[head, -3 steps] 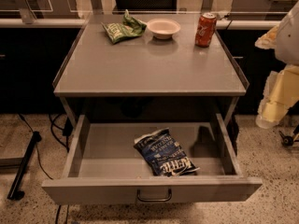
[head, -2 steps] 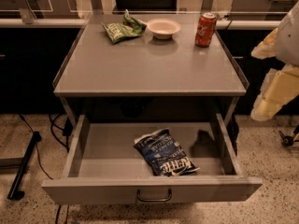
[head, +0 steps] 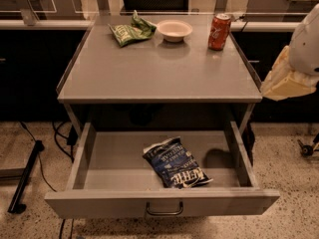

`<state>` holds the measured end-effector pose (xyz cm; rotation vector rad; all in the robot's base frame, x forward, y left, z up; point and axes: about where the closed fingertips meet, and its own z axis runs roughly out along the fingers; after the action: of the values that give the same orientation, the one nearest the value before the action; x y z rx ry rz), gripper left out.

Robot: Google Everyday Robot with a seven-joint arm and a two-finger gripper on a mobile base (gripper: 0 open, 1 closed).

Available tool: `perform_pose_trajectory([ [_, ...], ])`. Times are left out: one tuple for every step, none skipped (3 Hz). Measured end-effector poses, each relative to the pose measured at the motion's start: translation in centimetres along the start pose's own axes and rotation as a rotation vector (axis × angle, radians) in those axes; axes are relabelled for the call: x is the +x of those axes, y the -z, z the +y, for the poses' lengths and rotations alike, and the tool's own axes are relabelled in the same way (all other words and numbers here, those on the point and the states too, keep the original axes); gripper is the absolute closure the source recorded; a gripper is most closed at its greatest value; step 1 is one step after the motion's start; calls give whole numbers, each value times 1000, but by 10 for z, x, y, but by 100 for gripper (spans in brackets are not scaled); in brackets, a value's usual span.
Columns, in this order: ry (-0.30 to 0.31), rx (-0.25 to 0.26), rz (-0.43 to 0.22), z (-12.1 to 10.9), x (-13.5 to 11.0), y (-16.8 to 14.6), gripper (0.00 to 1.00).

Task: Pick blue chip bag from top drawer and place on counter

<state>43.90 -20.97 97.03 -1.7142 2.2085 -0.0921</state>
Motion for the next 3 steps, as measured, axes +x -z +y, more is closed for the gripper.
perform_pose_trajectory([
  [-11, -41, -50, 9, -5, -40, 100],
  [-25, -83, -87, 16, -7, -68, 100],
  [-88, -167, -176, 30, -6, -115, 100],
])
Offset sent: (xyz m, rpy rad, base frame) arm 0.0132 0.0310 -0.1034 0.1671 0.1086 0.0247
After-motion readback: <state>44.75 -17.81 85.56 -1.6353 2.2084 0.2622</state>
